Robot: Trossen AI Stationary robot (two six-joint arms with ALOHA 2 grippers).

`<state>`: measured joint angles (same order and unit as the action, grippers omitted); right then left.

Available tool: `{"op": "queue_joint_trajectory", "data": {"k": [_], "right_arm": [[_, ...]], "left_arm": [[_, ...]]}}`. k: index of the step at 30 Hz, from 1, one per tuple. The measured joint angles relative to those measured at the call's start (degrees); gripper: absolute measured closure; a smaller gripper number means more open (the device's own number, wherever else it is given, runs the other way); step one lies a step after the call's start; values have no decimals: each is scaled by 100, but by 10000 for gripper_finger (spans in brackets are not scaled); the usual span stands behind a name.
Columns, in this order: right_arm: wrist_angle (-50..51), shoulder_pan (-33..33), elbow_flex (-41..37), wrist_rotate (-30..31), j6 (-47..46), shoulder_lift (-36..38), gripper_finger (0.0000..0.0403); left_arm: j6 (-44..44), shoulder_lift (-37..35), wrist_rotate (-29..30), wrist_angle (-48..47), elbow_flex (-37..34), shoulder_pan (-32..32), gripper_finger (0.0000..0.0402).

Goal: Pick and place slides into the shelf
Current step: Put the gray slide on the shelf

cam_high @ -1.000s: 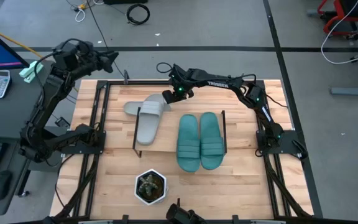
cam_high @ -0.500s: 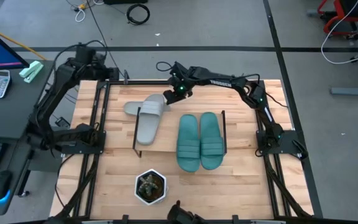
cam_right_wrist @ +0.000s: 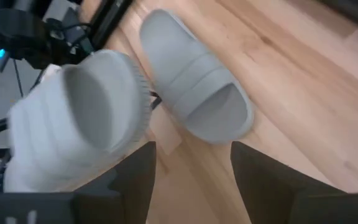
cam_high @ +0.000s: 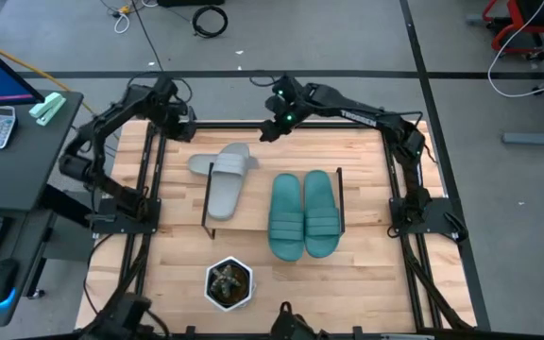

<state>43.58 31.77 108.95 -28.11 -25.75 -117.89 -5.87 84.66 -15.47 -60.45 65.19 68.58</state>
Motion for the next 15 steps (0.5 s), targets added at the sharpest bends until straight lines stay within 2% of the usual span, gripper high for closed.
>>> {"op": "queue_joint_trajectory", "data": {"k": [8,10,15], "right_arm": [[11,0,2,259,156,466,188],[8,0,2,319,157,532,188],[10,0,2,415,156,625,188]], "left_arm": [[504,1040,-506,-197,0,-142,193],[563,1235,-402,-179,0,-212,179],[661,1530,334,-196,0,-329,153]]}}
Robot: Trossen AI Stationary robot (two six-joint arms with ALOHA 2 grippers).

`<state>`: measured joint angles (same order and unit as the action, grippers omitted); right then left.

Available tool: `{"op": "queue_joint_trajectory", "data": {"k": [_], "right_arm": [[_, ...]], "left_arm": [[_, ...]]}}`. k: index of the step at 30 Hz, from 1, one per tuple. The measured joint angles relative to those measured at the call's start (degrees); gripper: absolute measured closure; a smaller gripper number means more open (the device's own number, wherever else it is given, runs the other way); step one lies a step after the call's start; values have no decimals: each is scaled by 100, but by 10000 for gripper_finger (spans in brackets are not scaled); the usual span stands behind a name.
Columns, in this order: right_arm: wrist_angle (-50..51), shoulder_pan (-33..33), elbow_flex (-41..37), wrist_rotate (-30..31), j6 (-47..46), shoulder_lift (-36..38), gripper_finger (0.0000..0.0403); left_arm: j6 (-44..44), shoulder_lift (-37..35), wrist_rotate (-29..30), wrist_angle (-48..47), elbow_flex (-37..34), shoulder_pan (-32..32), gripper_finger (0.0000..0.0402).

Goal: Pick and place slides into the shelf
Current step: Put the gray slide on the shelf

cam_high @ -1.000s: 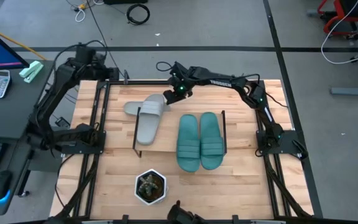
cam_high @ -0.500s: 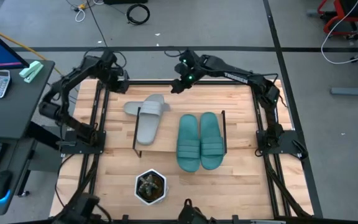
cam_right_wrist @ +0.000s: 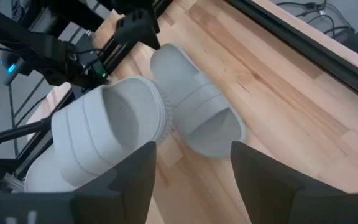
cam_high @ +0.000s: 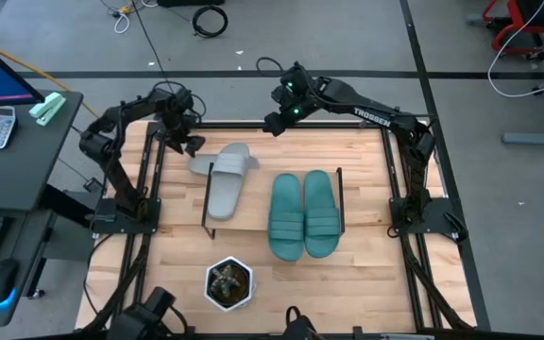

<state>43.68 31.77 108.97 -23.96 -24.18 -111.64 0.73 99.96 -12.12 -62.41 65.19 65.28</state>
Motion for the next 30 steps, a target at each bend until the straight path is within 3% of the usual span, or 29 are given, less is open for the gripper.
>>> {"op": "queue_joint_trajectory", "data": {"k": [17,30], "right_arm": [[-2,-14,0,93,-17,5,188],[0,-17,0,168,-24,5,188]], "left_arm": [[7,523,44,264,-44,-195,153],[-2,527,241,479,-186,-419,201]]}}
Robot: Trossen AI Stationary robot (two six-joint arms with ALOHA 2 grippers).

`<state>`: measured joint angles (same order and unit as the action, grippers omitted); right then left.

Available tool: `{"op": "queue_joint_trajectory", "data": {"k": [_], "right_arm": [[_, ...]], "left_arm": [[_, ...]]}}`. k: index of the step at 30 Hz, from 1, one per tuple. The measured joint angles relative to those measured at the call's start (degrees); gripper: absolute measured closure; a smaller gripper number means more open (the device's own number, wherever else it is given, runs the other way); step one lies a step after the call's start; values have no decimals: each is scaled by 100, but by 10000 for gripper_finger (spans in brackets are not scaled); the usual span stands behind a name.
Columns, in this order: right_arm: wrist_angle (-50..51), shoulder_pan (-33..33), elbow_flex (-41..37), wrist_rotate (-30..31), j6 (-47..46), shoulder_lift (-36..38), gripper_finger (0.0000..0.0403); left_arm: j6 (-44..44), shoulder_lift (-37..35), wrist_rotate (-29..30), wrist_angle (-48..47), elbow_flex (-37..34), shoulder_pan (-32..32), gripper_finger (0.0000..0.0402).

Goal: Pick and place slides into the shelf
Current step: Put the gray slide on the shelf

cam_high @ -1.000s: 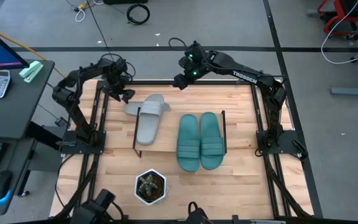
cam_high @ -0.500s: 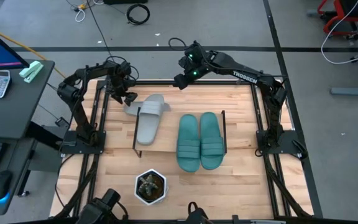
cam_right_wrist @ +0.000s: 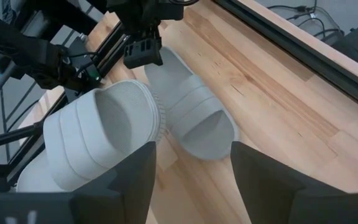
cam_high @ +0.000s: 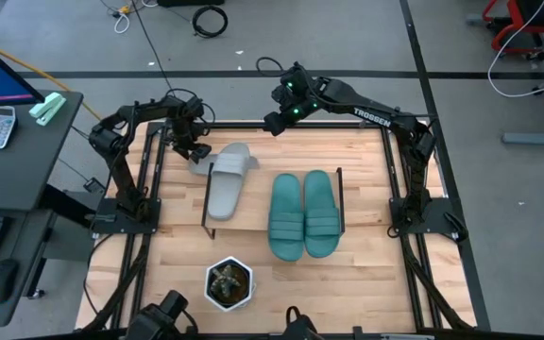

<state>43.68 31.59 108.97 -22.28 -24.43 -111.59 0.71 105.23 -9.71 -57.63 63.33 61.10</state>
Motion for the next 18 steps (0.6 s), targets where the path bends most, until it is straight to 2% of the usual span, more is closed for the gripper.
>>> {"op": "queue_joint_trajectory", "data": {"k": [5,13,18], "right_arm": [[-2,0,2,99,-2,0,188],[-2,0,2,138,-2,0,190],[-2,0,2,146,-2,0,199]], "left_arm": [[0,0,9,18,0,-2,251],[132,-2,28,101,0,3,383],[155,-2,22,98,0,5,385]]}}
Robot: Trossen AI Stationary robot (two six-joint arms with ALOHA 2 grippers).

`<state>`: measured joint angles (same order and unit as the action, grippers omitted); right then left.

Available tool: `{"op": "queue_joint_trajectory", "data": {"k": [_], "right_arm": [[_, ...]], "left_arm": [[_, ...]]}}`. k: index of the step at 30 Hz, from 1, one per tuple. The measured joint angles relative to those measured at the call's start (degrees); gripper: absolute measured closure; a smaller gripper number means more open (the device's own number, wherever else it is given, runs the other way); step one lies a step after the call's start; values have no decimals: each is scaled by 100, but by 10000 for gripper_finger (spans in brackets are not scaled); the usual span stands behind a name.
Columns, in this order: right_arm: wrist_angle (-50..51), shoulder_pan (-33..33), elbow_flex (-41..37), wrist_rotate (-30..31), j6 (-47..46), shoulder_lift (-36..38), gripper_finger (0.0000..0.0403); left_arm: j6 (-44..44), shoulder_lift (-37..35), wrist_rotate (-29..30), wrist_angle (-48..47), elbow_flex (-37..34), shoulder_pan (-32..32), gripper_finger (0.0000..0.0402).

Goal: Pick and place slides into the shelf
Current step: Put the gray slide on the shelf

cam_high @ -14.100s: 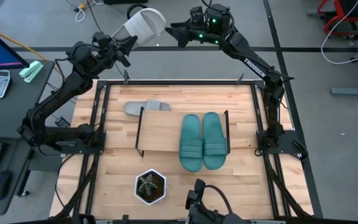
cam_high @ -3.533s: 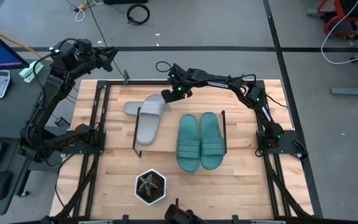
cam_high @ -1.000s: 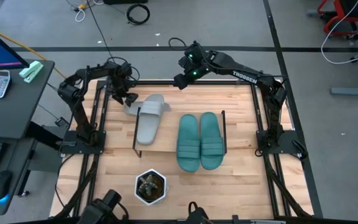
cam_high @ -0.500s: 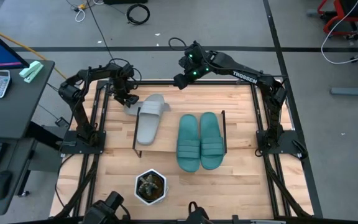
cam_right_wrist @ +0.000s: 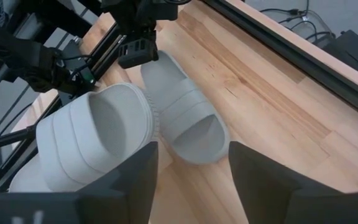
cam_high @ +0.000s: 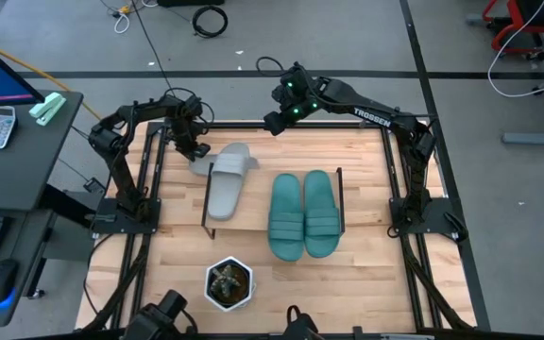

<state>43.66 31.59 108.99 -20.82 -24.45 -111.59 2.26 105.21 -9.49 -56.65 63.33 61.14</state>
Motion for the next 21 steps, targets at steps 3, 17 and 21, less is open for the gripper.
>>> {"op": "queue_joint_trajectory", "data": {"k": [3,17,21], "right_arm": [[0,0,0,1,3,0,204],[0,0,0,-55,98,0,210],[0,0,0,-61,98,0,210]], "left_arm": [[87,-41,-132,-89,0,22,390],[90,-1322,-195,-186,0,400,390],[-7,-1762,-345,-187,0,613,390]]}}
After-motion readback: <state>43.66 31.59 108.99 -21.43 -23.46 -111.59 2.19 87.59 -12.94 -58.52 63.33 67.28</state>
